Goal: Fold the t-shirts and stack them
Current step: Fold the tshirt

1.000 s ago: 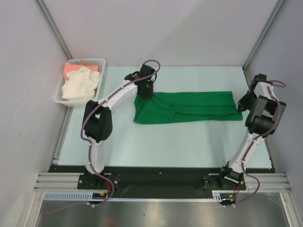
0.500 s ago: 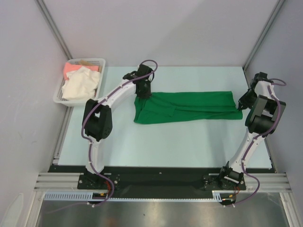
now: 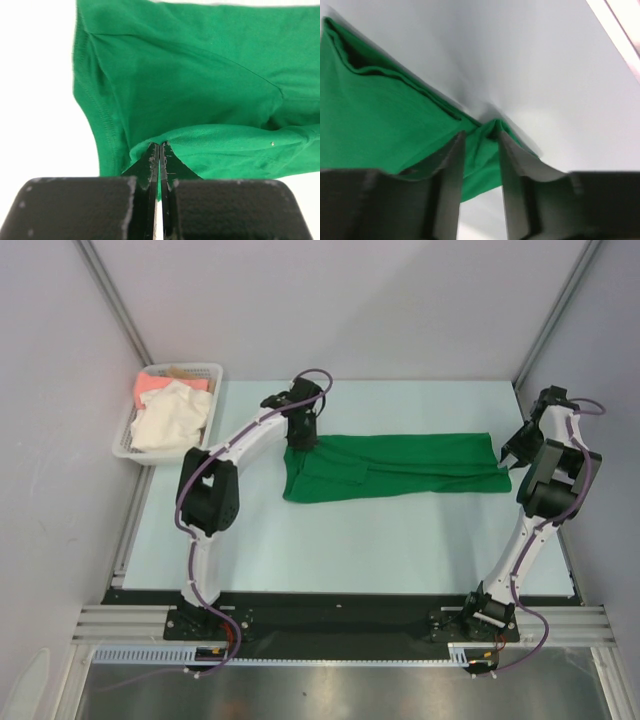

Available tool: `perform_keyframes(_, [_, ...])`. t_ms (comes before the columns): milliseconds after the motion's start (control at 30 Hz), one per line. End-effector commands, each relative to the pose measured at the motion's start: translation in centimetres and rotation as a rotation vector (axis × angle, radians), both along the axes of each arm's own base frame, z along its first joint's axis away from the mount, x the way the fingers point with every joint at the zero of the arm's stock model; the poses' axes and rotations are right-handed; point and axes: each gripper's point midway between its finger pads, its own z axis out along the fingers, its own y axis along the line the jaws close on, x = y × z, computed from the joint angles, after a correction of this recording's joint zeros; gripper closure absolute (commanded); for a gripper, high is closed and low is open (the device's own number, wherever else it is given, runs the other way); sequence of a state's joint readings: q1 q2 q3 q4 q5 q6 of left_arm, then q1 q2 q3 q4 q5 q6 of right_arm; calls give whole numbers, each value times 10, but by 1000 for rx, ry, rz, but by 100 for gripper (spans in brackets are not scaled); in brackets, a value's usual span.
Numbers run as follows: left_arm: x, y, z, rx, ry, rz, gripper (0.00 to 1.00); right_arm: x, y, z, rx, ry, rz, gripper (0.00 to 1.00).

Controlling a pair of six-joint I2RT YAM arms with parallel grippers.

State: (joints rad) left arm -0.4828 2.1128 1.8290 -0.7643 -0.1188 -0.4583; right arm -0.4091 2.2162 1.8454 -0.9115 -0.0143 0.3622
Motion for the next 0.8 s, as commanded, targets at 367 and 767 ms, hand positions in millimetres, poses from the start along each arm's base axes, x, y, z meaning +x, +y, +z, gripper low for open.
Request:
perform_keyframes(367, [-10, 11, 54, -59, -86, -37, 50, -24, 45, 60, -83, -77, 129, 43])
perform_keyframes(767, [-100, -39, 5, -215, 40, -218, 73, -18, 169, 27, -8, -66, 339, 58])
